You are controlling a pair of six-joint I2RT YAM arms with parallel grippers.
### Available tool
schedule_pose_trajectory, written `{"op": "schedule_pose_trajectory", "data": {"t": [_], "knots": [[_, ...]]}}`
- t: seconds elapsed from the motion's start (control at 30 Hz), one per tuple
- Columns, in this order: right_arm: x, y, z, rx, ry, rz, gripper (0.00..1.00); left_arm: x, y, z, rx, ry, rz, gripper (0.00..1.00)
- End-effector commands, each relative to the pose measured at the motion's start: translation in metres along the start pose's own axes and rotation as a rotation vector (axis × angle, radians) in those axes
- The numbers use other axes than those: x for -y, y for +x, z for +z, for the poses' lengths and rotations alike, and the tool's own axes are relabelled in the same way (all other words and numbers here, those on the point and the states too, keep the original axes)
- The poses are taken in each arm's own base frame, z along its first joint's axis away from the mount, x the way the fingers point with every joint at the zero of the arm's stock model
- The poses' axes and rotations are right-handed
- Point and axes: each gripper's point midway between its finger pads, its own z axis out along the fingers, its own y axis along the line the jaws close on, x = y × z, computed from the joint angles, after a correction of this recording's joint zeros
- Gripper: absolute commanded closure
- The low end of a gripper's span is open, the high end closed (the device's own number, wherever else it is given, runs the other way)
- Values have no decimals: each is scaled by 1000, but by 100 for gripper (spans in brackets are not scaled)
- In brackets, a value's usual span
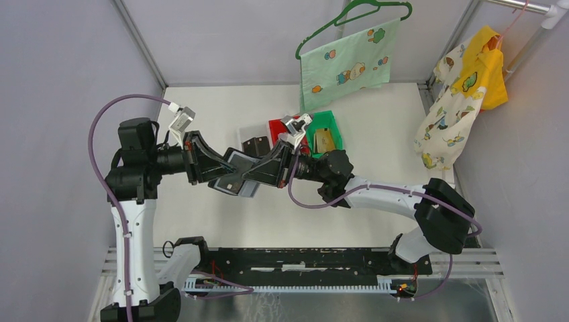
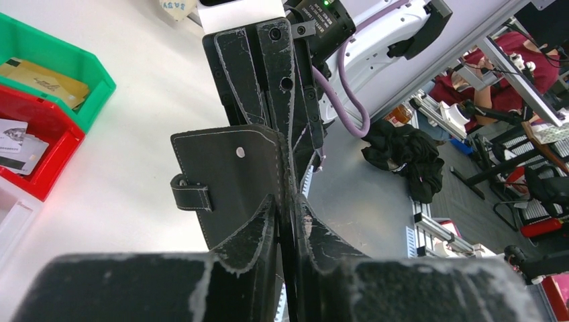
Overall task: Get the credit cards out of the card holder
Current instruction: Remove the credit card from the card holder.
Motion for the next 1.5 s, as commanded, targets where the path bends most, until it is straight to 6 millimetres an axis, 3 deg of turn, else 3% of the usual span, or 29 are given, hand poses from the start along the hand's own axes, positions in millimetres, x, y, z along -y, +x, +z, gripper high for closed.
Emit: {"op": "schedule_pose_trajectory", "data": {"t": [0.0,0.47,0.63,0.77,1.03,1.13,1.47], "knots": [[-24,-19,-3,77,-64,-39,100,31,-7,-2,8,115,24,83],[-31,-16,-13,95,-98,-47,99,41,-16,-4,9,141,24,91],[-38,-18,-12,100,-131,-50,81,41,-17,-4,8,141,21,98],[-40,-19,-14,111,-137,-47,79,41,-19,-4,8,142,18,98],[-50,-28,-11,146,-186,-34,85,40,-17,-4,7,138,3,98],[-54,-29,-10,145,-205,-33,92,40,-17,-4,7,134,4,98],[-52,-19,-23,137,-199,-21,100,37,-23,-3,5,124,-22,98]]}}
